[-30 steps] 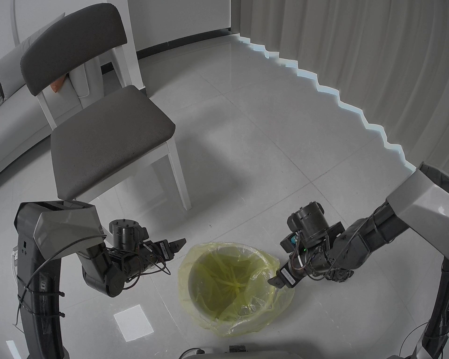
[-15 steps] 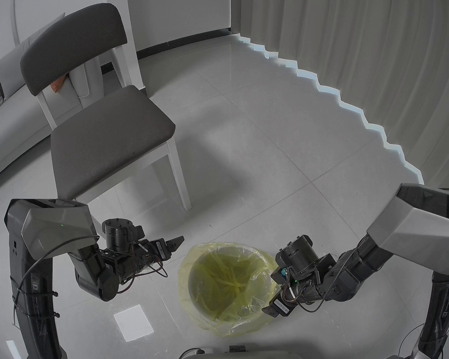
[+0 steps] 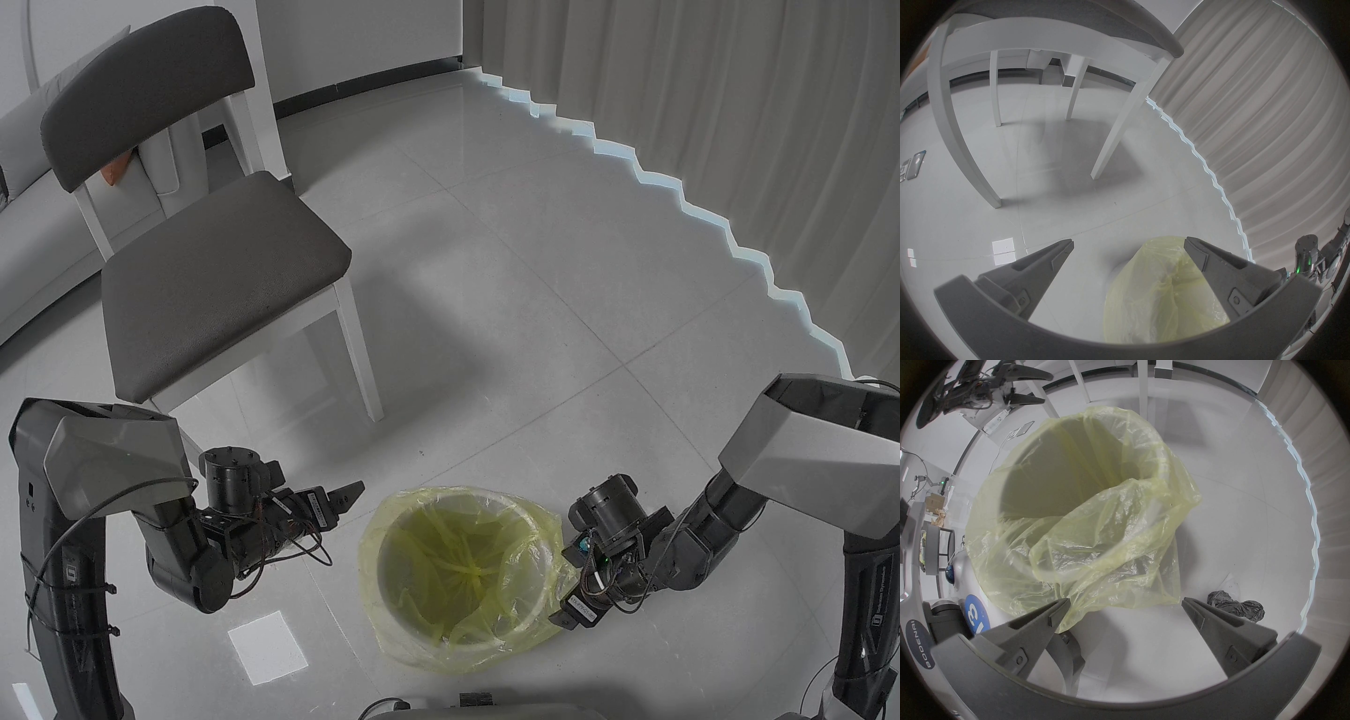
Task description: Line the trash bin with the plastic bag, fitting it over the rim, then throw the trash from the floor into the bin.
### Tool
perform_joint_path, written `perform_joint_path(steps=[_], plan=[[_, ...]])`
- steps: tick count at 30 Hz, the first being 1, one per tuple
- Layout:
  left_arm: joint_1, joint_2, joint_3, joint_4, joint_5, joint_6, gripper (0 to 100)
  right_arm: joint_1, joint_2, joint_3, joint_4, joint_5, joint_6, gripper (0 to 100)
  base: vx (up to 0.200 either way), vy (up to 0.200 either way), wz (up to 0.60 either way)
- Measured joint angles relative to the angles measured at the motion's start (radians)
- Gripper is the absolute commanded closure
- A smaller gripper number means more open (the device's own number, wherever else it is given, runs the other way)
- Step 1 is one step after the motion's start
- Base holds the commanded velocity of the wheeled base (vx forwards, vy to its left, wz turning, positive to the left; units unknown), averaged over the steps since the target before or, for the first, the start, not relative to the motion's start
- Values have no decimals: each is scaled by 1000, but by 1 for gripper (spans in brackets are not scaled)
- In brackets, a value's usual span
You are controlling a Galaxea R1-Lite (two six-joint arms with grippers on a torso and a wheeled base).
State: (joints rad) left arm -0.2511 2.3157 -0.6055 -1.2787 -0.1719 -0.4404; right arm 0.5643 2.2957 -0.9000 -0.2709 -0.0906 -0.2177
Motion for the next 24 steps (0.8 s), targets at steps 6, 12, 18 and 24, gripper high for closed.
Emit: perform_joint_path(steps=[6,12,18,24], plan=[[-2,3,4,-18,0,-1,0,-16,37,-60,43,-3,-7,0,0,0,0],[-2,4,15,-36,1,-1,0,-35,70,-175,208,-21,-28,0,0,0,0],[-3,2,27,-43,0,-1,0,-51,114,-274,268,-27,-38,0,0,0,0],[-7,-8,33,-48,1,-2,0,-57,136,-304,272,-28,-43,0,0,0,0]])
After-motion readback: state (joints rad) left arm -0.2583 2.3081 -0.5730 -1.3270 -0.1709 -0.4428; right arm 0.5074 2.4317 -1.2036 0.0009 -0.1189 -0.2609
